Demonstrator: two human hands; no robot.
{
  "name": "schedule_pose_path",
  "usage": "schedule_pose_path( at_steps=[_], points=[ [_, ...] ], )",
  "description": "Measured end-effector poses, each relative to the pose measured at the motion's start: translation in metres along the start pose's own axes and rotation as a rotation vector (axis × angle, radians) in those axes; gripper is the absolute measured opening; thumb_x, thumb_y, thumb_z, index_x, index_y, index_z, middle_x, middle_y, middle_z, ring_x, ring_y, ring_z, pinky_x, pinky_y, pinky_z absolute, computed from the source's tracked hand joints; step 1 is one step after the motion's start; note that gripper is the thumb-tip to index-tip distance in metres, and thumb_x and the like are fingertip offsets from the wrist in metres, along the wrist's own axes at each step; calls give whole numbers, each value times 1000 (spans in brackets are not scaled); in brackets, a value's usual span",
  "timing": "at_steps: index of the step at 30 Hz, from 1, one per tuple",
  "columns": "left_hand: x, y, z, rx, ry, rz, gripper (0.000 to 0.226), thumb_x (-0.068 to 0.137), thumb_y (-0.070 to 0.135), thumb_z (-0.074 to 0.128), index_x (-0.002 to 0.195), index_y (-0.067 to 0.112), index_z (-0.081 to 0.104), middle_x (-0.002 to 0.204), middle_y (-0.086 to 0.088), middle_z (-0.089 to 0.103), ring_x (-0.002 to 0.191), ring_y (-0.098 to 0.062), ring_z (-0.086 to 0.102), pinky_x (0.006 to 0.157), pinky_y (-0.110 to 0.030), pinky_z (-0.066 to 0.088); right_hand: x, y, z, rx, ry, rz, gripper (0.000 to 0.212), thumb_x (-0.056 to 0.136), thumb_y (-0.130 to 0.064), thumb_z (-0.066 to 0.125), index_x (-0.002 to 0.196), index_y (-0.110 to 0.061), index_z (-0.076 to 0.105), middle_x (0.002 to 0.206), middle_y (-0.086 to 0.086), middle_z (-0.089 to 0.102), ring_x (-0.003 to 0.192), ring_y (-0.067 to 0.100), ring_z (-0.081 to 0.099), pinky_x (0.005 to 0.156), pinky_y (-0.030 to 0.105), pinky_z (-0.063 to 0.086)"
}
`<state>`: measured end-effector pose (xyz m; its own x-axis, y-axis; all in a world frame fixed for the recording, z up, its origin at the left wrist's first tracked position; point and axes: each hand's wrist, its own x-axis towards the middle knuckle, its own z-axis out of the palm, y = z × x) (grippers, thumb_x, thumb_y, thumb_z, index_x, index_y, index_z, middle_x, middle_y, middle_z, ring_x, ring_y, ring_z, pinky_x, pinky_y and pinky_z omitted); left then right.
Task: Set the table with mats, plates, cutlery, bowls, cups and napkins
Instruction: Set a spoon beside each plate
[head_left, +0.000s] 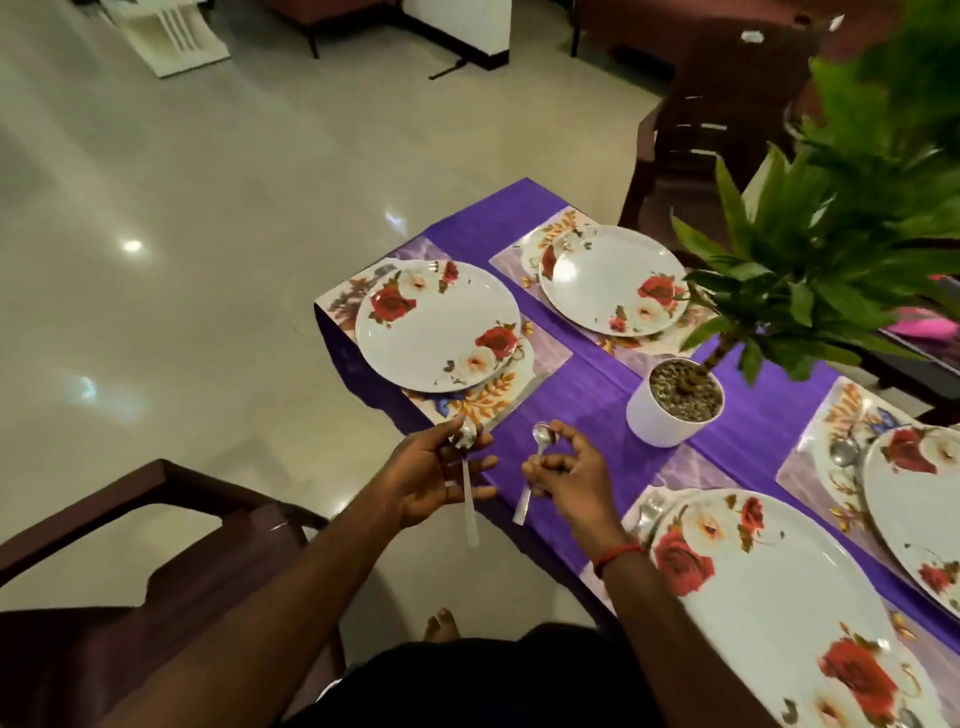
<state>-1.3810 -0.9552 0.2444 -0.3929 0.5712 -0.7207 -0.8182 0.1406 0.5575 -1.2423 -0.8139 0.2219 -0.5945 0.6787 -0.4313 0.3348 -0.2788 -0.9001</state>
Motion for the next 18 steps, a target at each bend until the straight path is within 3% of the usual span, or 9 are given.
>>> schedule_pose_path(
  at_steps=[4, 10, 18],
  points=[
    [7, 23, -19, -18, 0, -10, 43, 100, 33, 60, 129, 2, 64, 119, -18, 73, 104, -35, 73, 82, -61, 59, 10, -8, 22, 0, 28, 4, 70, 82, 2, 77, 140, -24, 50, 88, 13, 74, 88, 24, 73, 65, 26, 59],
    [27, 55, -30, -22, -54, -15, 44, 102, 34, 58, 130, 2, 63, 122, -17, 72, 108, -35, 72, 81, -60, 59, 35, -19, 41, -16, 65, 23, 88, 80, 3, 78, 152, -25, 35, 71, 0, 67, 75, 14, 70, 66, 26, 59],
    [78, 106, -34, 47, -91, -33, 46, 101, 33, 59, 134, 2, 60, 125, -17, 71, 111, -39, 70, 91, -61, 55, 91, -18, 67, -71, 134, 9, 93, 74, 0, 84, 150, -24, 37, 90, 6, 71, 92, 20, 71, 78, 40, 63]
  ],
)
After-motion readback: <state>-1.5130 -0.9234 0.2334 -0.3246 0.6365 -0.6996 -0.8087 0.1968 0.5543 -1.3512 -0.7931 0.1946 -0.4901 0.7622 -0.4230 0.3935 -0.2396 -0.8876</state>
